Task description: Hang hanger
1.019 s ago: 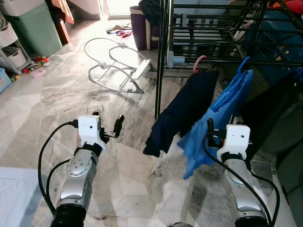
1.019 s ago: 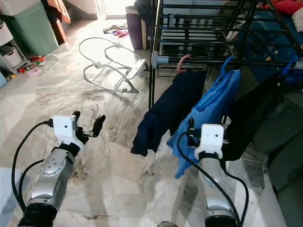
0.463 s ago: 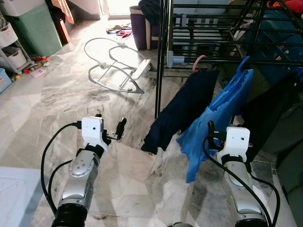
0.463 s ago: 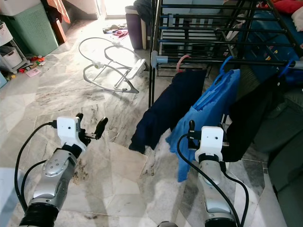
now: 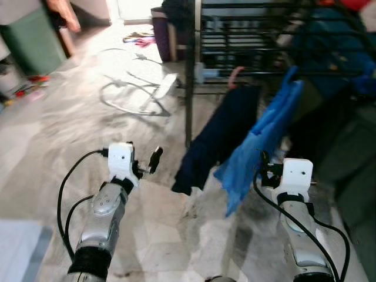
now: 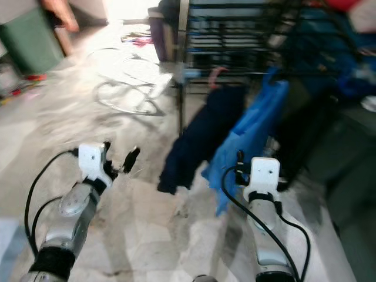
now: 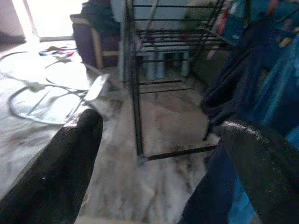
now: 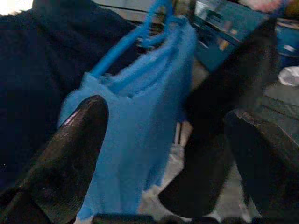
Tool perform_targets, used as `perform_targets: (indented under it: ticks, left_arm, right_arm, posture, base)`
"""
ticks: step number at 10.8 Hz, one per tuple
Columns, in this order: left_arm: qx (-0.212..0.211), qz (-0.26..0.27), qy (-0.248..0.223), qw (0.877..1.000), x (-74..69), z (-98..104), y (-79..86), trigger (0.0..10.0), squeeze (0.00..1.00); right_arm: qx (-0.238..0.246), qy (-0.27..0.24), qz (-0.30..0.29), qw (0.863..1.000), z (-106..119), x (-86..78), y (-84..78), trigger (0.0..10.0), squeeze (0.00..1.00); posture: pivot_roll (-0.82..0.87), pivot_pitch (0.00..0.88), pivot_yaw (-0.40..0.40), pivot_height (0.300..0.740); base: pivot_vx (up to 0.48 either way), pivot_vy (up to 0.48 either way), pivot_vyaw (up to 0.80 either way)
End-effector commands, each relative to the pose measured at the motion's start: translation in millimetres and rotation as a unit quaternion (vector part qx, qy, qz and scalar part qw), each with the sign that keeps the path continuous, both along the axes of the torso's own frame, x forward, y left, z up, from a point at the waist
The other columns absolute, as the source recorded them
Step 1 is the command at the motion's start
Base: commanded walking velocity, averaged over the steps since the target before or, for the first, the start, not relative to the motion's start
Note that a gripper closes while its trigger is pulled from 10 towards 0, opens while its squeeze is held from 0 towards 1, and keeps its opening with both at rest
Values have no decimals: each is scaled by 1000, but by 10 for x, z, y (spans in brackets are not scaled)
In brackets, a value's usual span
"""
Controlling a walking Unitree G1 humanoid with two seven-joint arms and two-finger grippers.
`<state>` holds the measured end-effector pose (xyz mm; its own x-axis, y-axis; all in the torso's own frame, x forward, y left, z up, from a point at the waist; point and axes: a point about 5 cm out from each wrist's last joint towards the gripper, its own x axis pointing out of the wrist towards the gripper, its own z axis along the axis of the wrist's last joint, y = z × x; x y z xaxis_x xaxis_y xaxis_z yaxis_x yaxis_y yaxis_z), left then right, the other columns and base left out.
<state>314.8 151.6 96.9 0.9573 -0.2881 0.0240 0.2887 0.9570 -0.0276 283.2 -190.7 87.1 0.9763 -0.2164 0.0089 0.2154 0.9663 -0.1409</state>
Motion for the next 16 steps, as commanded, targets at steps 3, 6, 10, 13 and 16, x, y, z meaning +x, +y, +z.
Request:
perform_targets:
  ticks: [3, 6, 10, 13, 16]
  left_arm:
    - [-1, -25, 5, 1000, -8, -21, -48, 10000, 0]
    - [-3, -40, 2, 999, -16, -14, -86, 10000, 0]
    - [-6, -37, 0, 999, -39, -25, -79, 10000, 0]
    - [-10, -41, 2, 999, -68, -50, -143, 10000, 0]
    - [-7, -48, 10, 999, -85, -93, -167, 10000, 0]
  right_arm:
    - [-5, -3, -12, 1000, 13, -64, -24, 10000, 0]
    - [-3, 5, -21, 1000, -29, -111, -24, 10000, 0]
    - [-9, -1, -12, 1000, 11, -30, -9, 10000, 0]
    - [-13, 2, -7, 1000, 0, -19, -6, 10000, 0]
    - [-15, -1, -9, 1000, 14, -12, -16, 10000, 0]
  posture:
    - [-324, 103, 74, 740]
    - [-325, 105, 81, 740]
    - [-311, 91, 69, 740]
    - [-304, 91, 62, 740]
    - [-320, 90, 67, 740]
  base:
    - [0, 0, -213]
    - [0, 0, -194]
    - [0, 0, -344]
    - [0, 0, 0]
    - [0, 0, 0]
